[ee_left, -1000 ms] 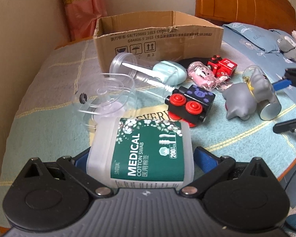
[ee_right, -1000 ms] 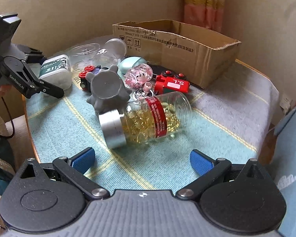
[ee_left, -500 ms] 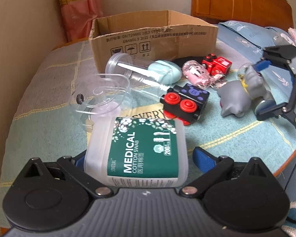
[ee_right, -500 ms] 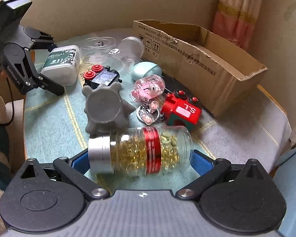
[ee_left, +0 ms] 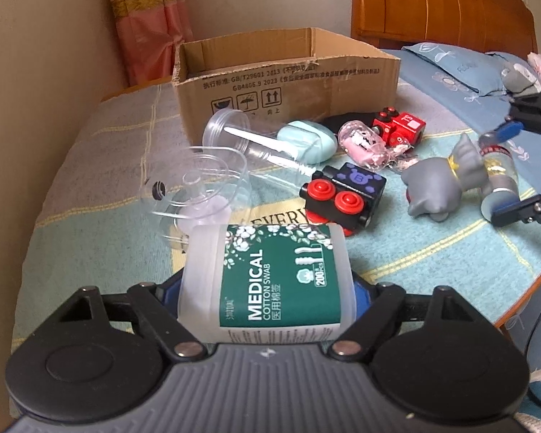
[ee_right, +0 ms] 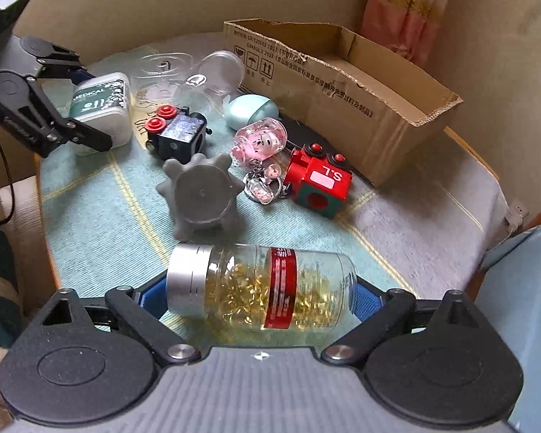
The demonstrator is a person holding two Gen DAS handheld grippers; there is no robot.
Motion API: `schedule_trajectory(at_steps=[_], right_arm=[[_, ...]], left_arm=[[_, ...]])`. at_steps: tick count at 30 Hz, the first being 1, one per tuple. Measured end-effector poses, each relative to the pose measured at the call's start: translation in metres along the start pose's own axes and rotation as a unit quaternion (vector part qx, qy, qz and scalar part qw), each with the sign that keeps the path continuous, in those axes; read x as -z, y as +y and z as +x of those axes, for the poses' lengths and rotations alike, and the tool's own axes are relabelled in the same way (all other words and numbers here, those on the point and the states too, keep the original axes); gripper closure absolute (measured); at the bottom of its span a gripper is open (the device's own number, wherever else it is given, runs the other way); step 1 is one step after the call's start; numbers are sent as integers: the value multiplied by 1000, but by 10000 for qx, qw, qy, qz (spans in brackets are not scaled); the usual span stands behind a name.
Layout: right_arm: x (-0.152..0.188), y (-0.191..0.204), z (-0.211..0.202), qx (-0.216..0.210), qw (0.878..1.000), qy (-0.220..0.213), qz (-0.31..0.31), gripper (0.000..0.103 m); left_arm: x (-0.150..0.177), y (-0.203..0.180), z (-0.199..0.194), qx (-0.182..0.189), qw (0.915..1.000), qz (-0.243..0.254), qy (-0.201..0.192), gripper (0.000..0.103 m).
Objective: Organize rigid objects
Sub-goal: 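Grasp the MEDICAL tub with left tool while right tool grasps the capsule bottle, then carry both items to the cardboard box and open both tools to drop them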
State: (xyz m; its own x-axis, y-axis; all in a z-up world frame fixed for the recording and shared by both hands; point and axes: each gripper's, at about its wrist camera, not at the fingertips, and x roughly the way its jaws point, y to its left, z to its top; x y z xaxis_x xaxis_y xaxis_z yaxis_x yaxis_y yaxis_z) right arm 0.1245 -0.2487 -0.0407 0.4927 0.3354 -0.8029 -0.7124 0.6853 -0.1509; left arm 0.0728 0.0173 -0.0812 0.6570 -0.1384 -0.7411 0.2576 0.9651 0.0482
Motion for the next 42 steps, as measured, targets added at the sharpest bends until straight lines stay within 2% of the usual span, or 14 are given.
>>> schedule_trajectory(at_steps=[15,23,32,42], right_arm=[[0,9,-34,246,9992,-120,294,6],[-16,5,-48,201,9981,-365,457,6],[-65,-16,-50,409,9940,-668,767,6],[-128,-56,-32,535,9879,-825,1200,6]], left_arm=[[-13,-1,-27,326,9988,357,4,21],[-37,-1,-36,427,9978,497,-63,20],[-101,11,-34,341,9974,582,-252,20],[-191,25,8,59,9974,650,-310,20]])
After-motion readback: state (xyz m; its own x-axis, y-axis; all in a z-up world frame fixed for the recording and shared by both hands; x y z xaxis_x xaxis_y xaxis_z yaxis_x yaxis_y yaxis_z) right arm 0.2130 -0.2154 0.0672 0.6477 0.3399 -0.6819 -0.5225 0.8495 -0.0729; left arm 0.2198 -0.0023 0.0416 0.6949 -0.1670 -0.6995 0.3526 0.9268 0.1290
